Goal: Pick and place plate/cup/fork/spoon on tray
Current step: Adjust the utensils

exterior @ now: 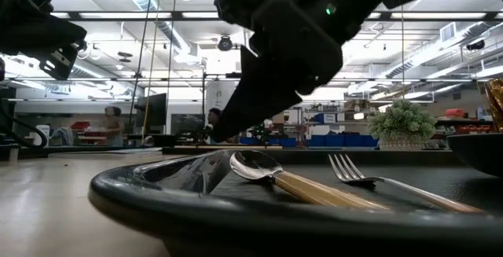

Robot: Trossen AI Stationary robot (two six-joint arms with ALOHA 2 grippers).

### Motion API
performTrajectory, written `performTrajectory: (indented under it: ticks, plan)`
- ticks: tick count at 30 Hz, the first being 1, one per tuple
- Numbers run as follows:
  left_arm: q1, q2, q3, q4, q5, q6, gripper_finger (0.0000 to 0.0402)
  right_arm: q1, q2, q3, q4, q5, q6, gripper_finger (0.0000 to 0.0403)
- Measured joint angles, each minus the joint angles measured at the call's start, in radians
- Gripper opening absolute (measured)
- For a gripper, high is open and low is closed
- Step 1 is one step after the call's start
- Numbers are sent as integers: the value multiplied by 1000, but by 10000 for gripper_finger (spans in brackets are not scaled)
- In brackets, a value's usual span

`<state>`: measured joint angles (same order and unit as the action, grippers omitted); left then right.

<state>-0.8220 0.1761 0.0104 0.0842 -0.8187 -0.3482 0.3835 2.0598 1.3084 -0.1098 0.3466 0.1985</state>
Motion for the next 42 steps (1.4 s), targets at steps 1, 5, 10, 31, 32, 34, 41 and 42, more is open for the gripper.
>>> performTrajectory:
  ticks: [1,5,10,31,32,34,41,42]
  plan:
    - [0,0,0,0,0,-1,9,-3,0,-6,8,0,0,134]
    - [0,0,0,-1,0,-3,10,-16,0,-34,57,0,-23,134]
    - [0,0,0,-2,0,-7,10,-33,1,-71,95,-20,-26,134]
    - [0,0,-1,-4,0,-7,11,-29,1,-75,17,-60,53,134]
    - [0,0,-1,-4,0,-7,11,-28,1,-72,15,-60,53,134]
    - [0,0,-1,-4,0,-7,11,-26,1,-67,17,-60,52,134]
    - [0,0,-1,-4,0,-8,11,-25,1,-25,-5,-55,29,134]
    - [0,0,-1,-4,0,-8,11,-23,1,-16,-25,-56,28,134]
